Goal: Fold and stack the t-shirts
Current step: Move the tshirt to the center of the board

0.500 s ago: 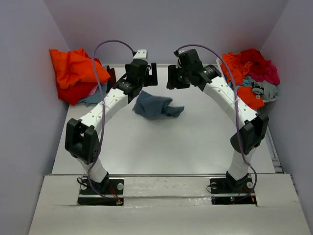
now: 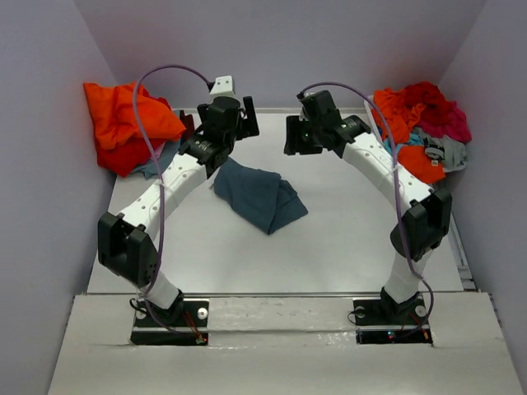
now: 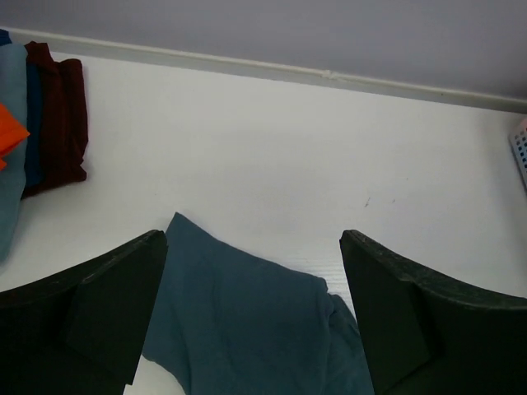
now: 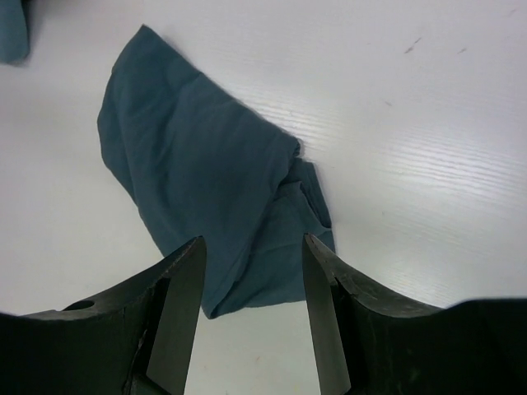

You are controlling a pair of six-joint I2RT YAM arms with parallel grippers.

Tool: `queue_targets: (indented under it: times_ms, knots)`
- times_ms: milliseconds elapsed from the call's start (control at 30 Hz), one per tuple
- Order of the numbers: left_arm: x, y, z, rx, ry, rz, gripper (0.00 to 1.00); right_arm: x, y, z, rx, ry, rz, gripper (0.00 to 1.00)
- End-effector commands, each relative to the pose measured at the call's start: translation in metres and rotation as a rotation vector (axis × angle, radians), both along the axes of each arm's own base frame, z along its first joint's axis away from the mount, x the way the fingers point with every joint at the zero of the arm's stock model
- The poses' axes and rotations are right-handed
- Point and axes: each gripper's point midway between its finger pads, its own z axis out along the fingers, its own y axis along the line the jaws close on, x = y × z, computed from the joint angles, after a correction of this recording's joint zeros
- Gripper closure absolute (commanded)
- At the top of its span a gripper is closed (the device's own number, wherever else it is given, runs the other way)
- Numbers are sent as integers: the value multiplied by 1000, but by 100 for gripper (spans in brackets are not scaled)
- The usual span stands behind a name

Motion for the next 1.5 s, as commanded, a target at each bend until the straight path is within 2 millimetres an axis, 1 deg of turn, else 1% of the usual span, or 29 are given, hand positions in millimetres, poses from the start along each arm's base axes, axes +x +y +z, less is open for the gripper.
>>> queue_targets:
  times_ms: [0, 33, 133, 167, 233, 267, 300, 400, 467, 500, 667, 700, 733, 767, 833, 900, 933, 1033, 1100, 1133, 1200, 1233, 1267, 1300, 1333, 1367, 1400, 1433, 1467]
  knots:
    - [-6, 14, 44, -60, -100, 73, 1, -5, 41, -68, 22, 129, 89, 44]
    - [-5, 20, 45, -51, -92, 86, 1, -3, 44, -83, 16, 153, 89, 44]
    - [-4, 29, 46, -54, -80, 106, 1, -7, 57, -106, 33, 198, 111, 44]
    - [-3, 35, 46, -62, -78, 114, 1, -10, 62, -121, 24, 228, 123, 44]
    - [-4, 39, 47, -96, -84, 102, 1, -13, 67, -133, 13, 249, 129, 44]
    - [-2, 45, 47, -109, -85, 106, 1, -15, 71, -143, 3, 264, 137, 44]
    - [-3, 42, 47, -121, -85, 93, 1, -14, 72, -146, 3, 266, 136, 45]
    - [-2, 46, 48, -133, -82, 82, 1, -20, 80, -157, -11, 284, 152, 45]
    - [-1, 45, 47, -133, -79, 78, 1, -18, 81, -159, -17, 284, 150, 45]
    - [-1, 44, 46, -135, -76, 74, 1, -21, 85, -163, -20, 293, 159, 45]
    - [1, 42, 41, -133, -68, 65, 1, -25, 91, -166, -42, 293, 166, 48]
    - [1, 41, 40, -133, -68, 64, 1, -28, 94, -166, -44, 293, 173, 50]
    - [1, 41, 38, -131, -62, 62, 1, -27, 94, -167, -42, 292, 172, 57]
    - [1, 41, 37, -131, -60, 61, 1, -29, 94, -170, -45, 302, 172, 71]
    - [1, 40, 36, -133, -59, 59, 1, -27, 95, -169, -47, 303, 169, 84]
    - [1, 39, 34, -131, -56, 55, 1, -31, 97, -170, -60, 307, 178, 91]
    - [1, 40, 34, -130, -58, 55, 1, -34, 101, -168, -66, 301, 184, 92]
    - [1, 39, 32, -125, -51, 53, 1, -35, 101, -163, -88, 289, 183, 93]
    - [1, 39, 31, -125, -49, 50, 1, -32, 98, -151, -93, 266, 169, 93]
    - [1, 39, 29, -124, -46, 50, 1, -33, 99, -138, -89, 237, 168, 93]
    - [1, 39, 26, -120, -41, 53, 1, -32, 94, -120, -85, 204, 146, 93]
    - [1, 39, 26, -120, -41, 55, 1, -35, 96, -108, -80, 181, 148, 93]
    - [1, 39, 25, -119, -38, 54, 1, -30, 89, -93, -90, 136, 118, 93]
    - [2, 39, 21, -116, -31, 54, 1, -39, 91, -62, -78, 79, 122, 93]
    - [2, 38, 21, -116, -31, 52, 1, -32, 85, -36, -75, 14, 86, 93]
    - [2, 38, 20, -117, -28, 50, 1, -35, 84, -13, -60, -24, 82, 93]
    - [3, 36, 18, -120, -23, 46, 1, -38, 78, 4, -60, -43, 76, 93]
    - [3, 35, 17, -124, -19, 41, 1, -36, 71, 49, -20, -125, 54, 93]
    - [3, 35, 17, -124, -19, 41, 1, -41, 69, 68, -16, -158, 46, 93]
